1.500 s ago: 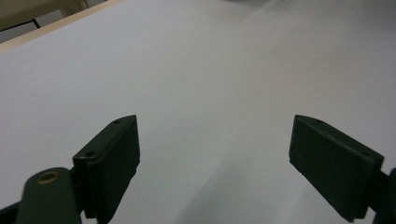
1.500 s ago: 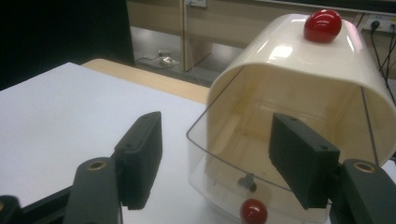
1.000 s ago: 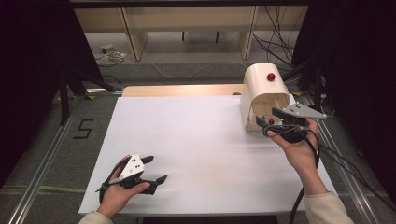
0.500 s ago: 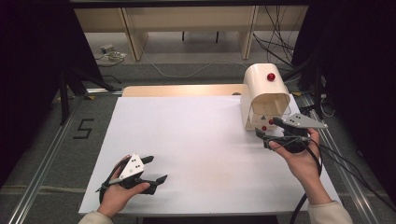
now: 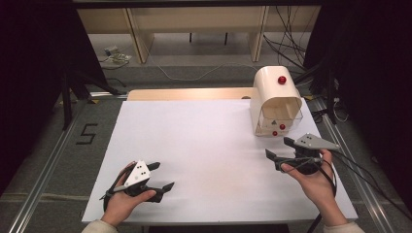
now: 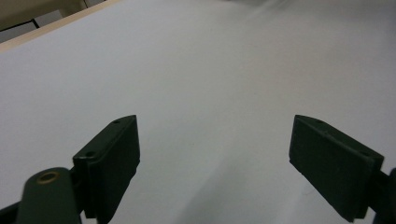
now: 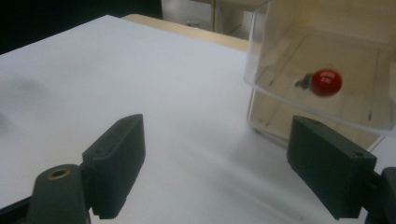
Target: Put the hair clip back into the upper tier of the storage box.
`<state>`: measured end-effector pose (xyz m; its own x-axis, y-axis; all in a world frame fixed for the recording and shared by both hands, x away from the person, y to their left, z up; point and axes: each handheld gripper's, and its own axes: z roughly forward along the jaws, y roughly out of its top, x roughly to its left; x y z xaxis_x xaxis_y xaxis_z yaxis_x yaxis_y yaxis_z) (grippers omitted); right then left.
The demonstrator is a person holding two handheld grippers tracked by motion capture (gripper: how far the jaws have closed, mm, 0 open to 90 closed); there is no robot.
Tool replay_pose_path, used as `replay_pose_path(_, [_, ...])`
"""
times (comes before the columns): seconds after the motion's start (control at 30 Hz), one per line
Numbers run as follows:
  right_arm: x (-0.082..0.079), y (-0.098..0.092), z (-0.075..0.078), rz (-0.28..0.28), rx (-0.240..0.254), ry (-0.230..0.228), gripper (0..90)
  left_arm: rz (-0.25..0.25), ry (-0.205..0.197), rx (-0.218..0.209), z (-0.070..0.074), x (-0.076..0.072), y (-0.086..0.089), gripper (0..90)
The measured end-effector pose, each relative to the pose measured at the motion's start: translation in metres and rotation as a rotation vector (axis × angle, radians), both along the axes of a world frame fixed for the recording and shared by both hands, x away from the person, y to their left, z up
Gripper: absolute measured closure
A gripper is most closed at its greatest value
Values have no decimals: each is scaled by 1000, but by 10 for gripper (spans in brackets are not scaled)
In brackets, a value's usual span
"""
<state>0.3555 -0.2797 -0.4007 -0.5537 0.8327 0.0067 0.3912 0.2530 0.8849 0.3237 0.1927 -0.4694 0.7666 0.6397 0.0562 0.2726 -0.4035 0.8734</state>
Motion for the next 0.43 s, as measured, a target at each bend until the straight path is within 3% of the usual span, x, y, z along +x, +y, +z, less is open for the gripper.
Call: replay_pose_path(0.43, [-24,-4,-36,53,3,78,184,0,-4,-3,0,0,-2,161])
